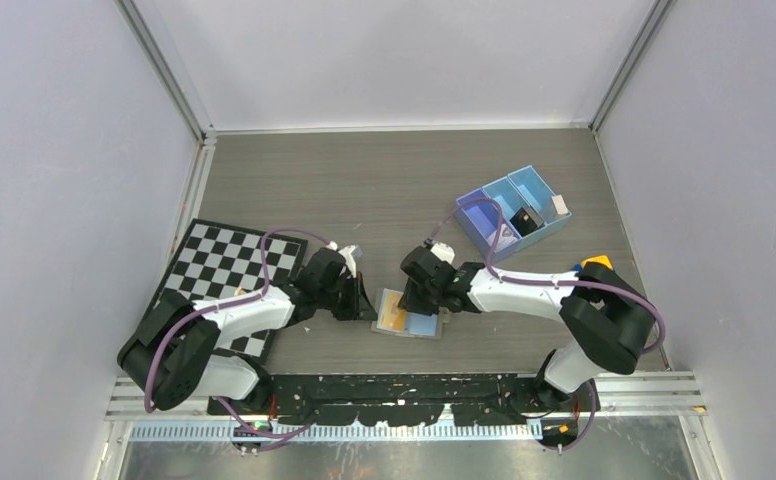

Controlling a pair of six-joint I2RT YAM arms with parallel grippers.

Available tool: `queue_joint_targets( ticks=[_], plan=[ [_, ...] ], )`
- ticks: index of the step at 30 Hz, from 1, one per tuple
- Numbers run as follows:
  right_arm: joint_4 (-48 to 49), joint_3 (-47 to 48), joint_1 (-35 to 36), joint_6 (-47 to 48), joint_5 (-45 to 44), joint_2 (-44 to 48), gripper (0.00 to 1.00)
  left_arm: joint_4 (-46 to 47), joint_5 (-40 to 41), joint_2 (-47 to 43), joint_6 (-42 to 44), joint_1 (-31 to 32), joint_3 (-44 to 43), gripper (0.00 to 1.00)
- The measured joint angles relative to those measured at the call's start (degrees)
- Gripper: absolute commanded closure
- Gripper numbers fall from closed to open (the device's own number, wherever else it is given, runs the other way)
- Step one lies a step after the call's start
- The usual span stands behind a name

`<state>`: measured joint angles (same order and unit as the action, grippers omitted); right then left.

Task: Put the credit cards into the card holder
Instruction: Insert the credit card into the card holder.

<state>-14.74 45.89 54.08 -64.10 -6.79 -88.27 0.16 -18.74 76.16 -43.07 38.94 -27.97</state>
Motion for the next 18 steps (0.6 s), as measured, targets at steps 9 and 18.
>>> queue_joint_targets(
  ticks=[9, 18],
  plan=[
    [-0.26, 0.98, -0.28, 0.66, -0.04, -1.81, 0.73, 0.00, 0.00, 0.00, 0.00, 0.00, 0.00, 1.00],
    [-1.97, 1.55, -0.31, 0.83, -0.76, -2.05, 0.73, -0.02, -0.02, 0.00, 0.00, 0.00, 0.00, 1.00]
  ],
)
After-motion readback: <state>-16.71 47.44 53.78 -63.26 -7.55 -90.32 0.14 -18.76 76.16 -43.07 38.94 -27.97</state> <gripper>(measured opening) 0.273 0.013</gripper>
